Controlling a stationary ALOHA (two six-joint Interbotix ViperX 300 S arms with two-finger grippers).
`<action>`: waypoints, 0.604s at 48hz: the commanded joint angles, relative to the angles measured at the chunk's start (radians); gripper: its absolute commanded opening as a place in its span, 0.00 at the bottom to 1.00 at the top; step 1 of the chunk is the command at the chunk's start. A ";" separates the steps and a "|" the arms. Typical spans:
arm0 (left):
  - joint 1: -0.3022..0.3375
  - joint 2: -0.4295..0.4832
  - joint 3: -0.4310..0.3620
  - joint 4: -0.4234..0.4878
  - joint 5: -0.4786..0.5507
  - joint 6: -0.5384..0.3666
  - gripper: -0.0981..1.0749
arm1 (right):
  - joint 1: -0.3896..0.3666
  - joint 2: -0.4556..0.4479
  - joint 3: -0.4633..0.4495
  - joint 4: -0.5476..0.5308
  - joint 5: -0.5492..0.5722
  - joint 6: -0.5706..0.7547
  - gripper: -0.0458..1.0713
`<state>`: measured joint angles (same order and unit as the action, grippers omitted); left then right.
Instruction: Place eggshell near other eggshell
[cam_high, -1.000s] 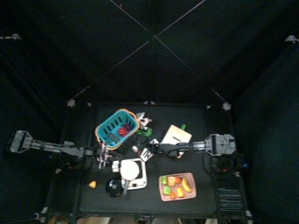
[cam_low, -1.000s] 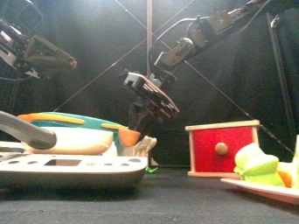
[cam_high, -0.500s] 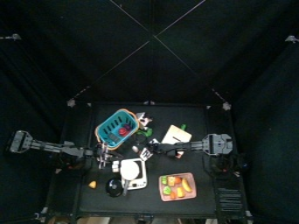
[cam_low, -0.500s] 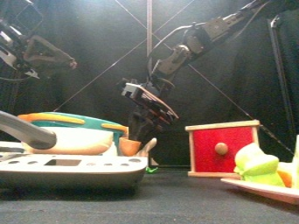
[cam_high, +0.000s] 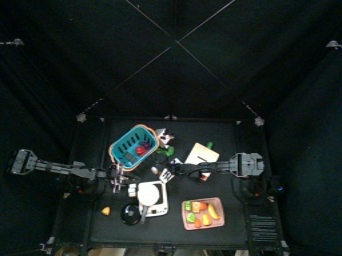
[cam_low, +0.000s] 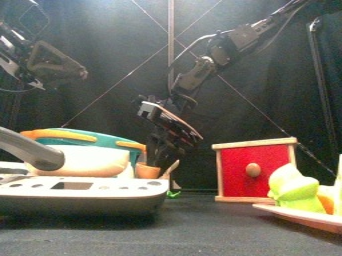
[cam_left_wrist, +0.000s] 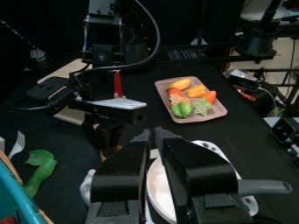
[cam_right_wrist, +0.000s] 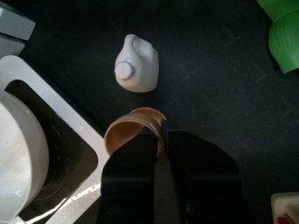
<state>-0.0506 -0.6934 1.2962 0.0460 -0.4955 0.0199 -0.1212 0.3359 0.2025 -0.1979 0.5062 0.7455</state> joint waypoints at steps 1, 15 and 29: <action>0.000 0.002 -0.015 0.000 0.003 0.002 0.58 | -0.006 -0.023 -0.025 0.000 0.003 -0.002 0.48; 0.000 0.000 -0.023 0.000 0.032 0.002 0.58 | -0.002 -0.021 -0.029 -0.002 0.011 -0.002 0.49; 0.000 0.000 -0.018 0.000 0.032 0.002 0.58 | 0.002 -0.014 -0.051 -0.015 0.044 -0.002 0.50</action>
<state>-0.0506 -0.6934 1.2962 0.0460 -0.4587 0.0230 -0.1197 0.3451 0.1810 -0.2071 0.5461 0.7455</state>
